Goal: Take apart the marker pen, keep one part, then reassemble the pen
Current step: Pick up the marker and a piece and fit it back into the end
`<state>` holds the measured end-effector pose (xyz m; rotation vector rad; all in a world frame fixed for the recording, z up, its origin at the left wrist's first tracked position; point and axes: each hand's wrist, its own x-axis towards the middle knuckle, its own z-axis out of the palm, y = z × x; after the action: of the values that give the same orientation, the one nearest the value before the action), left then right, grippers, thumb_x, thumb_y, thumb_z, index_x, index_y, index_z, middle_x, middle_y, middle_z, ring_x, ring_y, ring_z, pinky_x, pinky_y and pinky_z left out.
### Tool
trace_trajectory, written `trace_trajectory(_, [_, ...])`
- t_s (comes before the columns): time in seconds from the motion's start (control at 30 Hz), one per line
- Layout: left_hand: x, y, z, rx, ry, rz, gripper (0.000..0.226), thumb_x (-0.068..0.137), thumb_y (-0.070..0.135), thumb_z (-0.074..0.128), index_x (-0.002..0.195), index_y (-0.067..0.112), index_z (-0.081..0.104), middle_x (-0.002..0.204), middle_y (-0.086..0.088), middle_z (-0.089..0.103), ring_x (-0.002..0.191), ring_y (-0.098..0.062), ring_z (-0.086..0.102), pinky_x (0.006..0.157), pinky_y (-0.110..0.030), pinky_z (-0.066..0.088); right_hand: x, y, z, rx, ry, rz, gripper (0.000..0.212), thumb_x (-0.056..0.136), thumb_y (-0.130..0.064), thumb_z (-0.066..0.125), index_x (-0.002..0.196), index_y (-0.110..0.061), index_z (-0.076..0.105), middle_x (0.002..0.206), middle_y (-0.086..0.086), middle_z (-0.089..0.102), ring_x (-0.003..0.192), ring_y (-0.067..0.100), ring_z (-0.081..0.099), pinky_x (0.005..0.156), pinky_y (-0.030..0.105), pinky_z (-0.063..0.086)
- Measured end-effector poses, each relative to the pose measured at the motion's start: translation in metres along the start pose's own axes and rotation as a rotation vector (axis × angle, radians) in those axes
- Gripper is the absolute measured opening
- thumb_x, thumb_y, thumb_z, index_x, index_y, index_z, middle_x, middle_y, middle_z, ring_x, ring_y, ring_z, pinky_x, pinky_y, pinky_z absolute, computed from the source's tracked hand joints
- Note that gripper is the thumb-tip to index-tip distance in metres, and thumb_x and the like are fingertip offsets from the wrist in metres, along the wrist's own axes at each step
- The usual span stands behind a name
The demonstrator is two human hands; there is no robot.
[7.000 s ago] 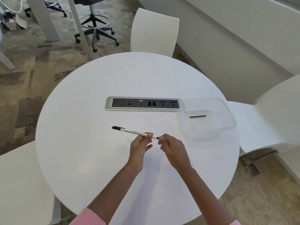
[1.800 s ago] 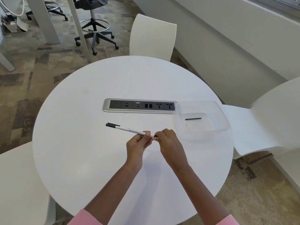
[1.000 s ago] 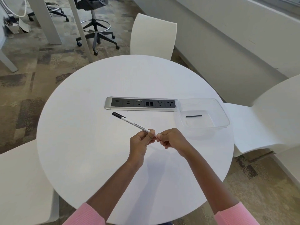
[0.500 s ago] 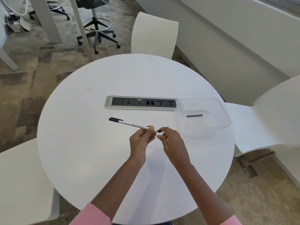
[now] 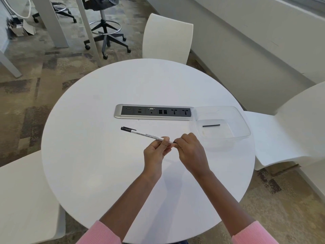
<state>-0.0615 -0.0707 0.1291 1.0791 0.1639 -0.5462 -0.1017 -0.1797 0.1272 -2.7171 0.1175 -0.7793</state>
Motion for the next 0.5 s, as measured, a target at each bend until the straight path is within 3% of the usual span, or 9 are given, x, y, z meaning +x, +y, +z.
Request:
trace_trajectory(0.13, [0.000, -0.001, 0.001, 0.045, -0.031, 0.038, 0.013, 0.086, 0.011, 0.059, 0.074, 0.011, 0.065, 0.060, 0.007, 0.067, 0.064, -0.006, 0.064, 0.069, -0.015, 0.051, 0.001, -0.005, -0.010, 0.259, -0.181, 0.260, 0.039, 0.083, -0.032, 0.043, 0.069, -0.004, 0.066, 0.063, 0.011, 0.059, 0.067, 0.022, 0.045, 0.055, 0.023, 0.032])
trace_trajectory(0.23, [-0.001, -0.003, 0.003, 0.067, -0.040, 0.073, 0.012, 0.085, 0.012, 0.060, 0.075, 0.012, 0.066, 0.060, 0.006, 0.068, 0.065, -0.006, 0.063, 0.069, -0.015, 0.051, 0.006, -0.005, -0.018, 0.407, -0.275, 0.387, 0.027, 0.087, -0.019, 0.054, 0.066, -0.007, 0.066, 0.060, 0.000, 0.055, 0.069, 0.019, 0.046, 0.062, 0.021, 0.034])
trace_trajectory(0.3, [-0.001, -0.004, 0.003, 0.064, -0.047, 0.079, 0.012, 0.085, 0.012, 0.060, 0.074, 0.012, 0.066, 0.061, 0.006, 0.068, 0.065, -0.009, 0.063, 0.071, -0.016, 0.052, 0.010, -0.004, -0.022, 0.526, -0.318, 0.482, 0.030, 0.086, -0.014, 0.058, 0.057, -0.016, 0.061, 0.058, -0.003, 0.053, 0.062, 0.012, 0.047, 0.061, 0.022, 0.036])
trace_trajectory(0.37, [-0.001, -0.004, 0.002, 0.081, -0.068, 0.093, 0.013, 0.085, 0.011, 0.060, 0.074, 0.012, 0.066, 0.061, 0.005, 0.067, 0.063, -0.013, 0.062, 0.072, -0.019, 0.052, 0.013, -0.004, -0.024, 0.655, -0.351, 0.575, 0.036, 0.085, -0.013, 0.059, 0.050, -0.020, 0.057, 0.054, -0.002, 0.053, 0.052, 0.003, 0.045, 0.054, 0.014, 0.034])
trace_trajectory(0.5, [0.000, -0.003, 0.001, 0.119, -0.101, 0.115, 0.015, 0.085, 0.010, 0.059, 0.072, 0.011, 0.065, 0.061, 0.003, 0.066, 0.060, -0.014, 0.059, 0.072, -0.020, 0.052, 0.017, 0.000, -0.026, 0.856, -0.446, 0.724, 0.036, 0.085, -0.011, 0.058, 0.049, -0.014, 0.060, 0.041, -0.008, 0.047, 0.042, 0.002, 0.038, 0.051, 0.014, 0.032])
